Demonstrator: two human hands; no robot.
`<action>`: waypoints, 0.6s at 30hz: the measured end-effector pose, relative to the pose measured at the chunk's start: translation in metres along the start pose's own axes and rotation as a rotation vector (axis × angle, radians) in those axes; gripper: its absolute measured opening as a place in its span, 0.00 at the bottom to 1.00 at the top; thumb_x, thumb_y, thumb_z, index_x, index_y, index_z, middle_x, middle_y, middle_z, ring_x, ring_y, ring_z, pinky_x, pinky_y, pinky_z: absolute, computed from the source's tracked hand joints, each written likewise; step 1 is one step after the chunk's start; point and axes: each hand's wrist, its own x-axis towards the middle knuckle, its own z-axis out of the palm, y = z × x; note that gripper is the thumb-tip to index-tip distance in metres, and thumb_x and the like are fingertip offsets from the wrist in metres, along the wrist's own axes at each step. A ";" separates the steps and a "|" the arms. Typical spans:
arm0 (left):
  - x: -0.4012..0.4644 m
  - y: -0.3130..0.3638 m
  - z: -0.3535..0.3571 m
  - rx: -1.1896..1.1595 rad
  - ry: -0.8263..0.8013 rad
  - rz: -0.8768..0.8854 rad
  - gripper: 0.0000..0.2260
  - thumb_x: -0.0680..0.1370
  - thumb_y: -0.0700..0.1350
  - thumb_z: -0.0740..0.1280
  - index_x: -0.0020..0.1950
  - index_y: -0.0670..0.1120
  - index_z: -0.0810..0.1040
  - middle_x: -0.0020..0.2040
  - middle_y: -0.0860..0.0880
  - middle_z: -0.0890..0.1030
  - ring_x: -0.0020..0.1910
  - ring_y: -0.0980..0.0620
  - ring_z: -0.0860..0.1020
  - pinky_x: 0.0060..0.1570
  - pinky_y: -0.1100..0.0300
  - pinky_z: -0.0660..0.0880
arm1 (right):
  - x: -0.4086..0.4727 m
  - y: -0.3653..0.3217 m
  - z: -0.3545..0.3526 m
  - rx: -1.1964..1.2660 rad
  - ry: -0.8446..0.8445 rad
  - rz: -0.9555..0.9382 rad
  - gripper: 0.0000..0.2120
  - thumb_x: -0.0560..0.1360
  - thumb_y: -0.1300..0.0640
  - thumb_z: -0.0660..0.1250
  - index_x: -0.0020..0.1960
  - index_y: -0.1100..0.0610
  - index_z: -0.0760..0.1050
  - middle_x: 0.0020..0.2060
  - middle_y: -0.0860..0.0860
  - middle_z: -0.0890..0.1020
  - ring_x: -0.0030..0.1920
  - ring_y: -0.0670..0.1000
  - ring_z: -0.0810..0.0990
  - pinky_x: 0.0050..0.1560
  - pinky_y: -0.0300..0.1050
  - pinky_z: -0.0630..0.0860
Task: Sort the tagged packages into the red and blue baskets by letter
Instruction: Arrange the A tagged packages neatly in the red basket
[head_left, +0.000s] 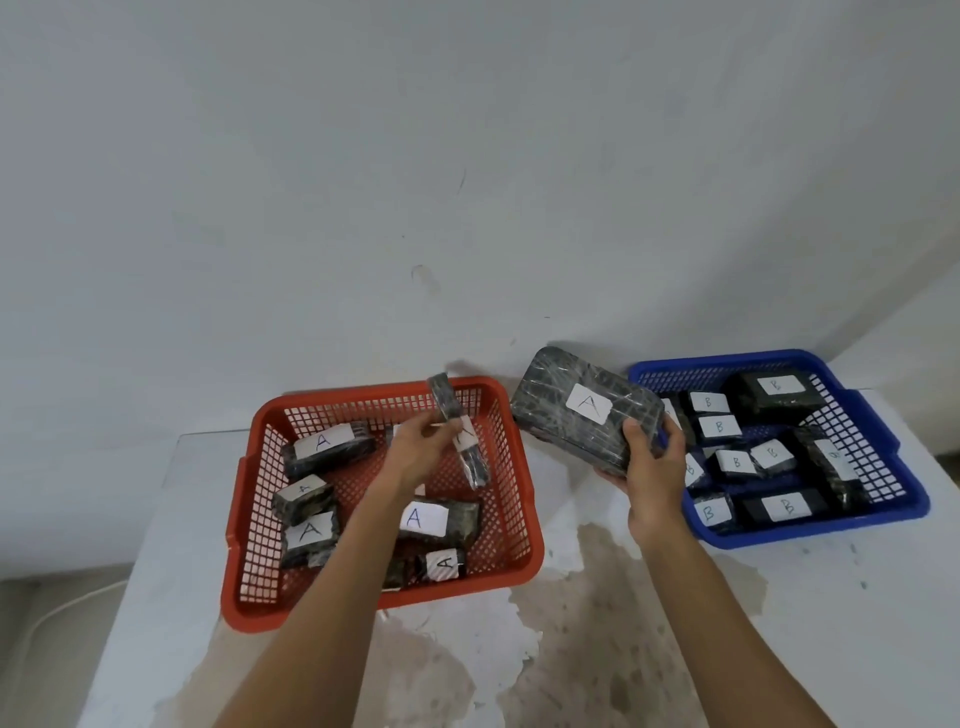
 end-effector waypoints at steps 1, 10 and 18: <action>-0.004 0.003 -0.011 -0.036 0.006 0.034 0.10 0.78 0.50 0.67 0.57 0.49 0.80 0.53 0.49 0.84 0.48 0.52 0.83 0.53 0.55 0.78 | -0.002 -0.001 0.001 0.004 -0.006 -0.003 0.22 0.77 0.53 0.70 0.68 0.41 0.68 0.63 0.52 0.77 0.57 0.54 0.81 0.53 0.62 0.82; -0.039 -0.019 -0.089 0.531 -0.077 0.122 0.14 0.80 0.50 0.65 0.65 0.52 0.77 0.52 0.50 0.82 0.44 0.53 0.78 0.49 0.56 0.76 | -0.024 -0.007 0.024 0.018 -0.113 -0.006 0.25 0.78 0.54 0.69 0.72 0.47 0.67 0.63 0.54 0.78 0.55 0.56 0.82 0.49 0.62 0.83; -0.055 -0.040 -0.109 0.903 -0.276 0.043 0.09 0.78 0.48 0.67 0.57 0.52 0.82 0.60 0.52 0.81 0.56 0.53 0.78 0.59 0.54 0.75 | -0.034 -0.009 0.032 -0.084 -0.225 -0.007 0.23 0.77 0.54 0.70 0.70 0.45 0.68 0.59 0.56 0.80 0.50 0.55 0.84 0.39 0.53 0.83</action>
